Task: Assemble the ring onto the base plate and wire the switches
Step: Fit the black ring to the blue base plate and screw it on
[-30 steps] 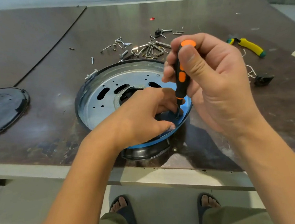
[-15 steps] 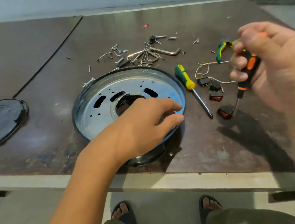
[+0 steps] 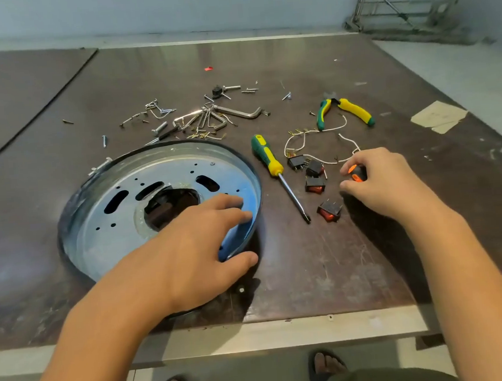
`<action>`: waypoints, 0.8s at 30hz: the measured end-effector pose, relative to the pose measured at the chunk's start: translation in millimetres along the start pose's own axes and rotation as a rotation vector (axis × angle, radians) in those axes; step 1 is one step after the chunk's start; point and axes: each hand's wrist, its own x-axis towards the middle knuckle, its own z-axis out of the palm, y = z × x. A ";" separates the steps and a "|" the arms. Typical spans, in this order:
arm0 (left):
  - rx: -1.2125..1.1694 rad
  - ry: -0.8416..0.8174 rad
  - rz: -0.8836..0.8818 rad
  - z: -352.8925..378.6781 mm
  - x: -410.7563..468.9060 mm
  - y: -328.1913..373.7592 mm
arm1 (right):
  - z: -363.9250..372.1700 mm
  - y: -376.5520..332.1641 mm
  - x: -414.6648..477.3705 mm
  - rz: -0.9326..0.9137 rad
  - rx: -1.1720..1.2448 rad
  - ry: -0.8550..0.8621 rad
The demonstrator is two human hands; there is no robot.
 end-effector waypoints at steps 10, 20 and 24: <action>-0.013 0.131 -0.042 3.0 2.7 2.0 | 5.6 -0.2 4.5 -0.074 -0.044 -0.087; -0.045 0.147 -0.057 -1.4 0.8 5.6 | -8.7 20.5 11.7 -0.001 -0.001 -0.111; -0.050 0.132 -0.065 -2.4 1.5 4.9 | -9.8 25.1 8.7 -0.055 0.008 -0.140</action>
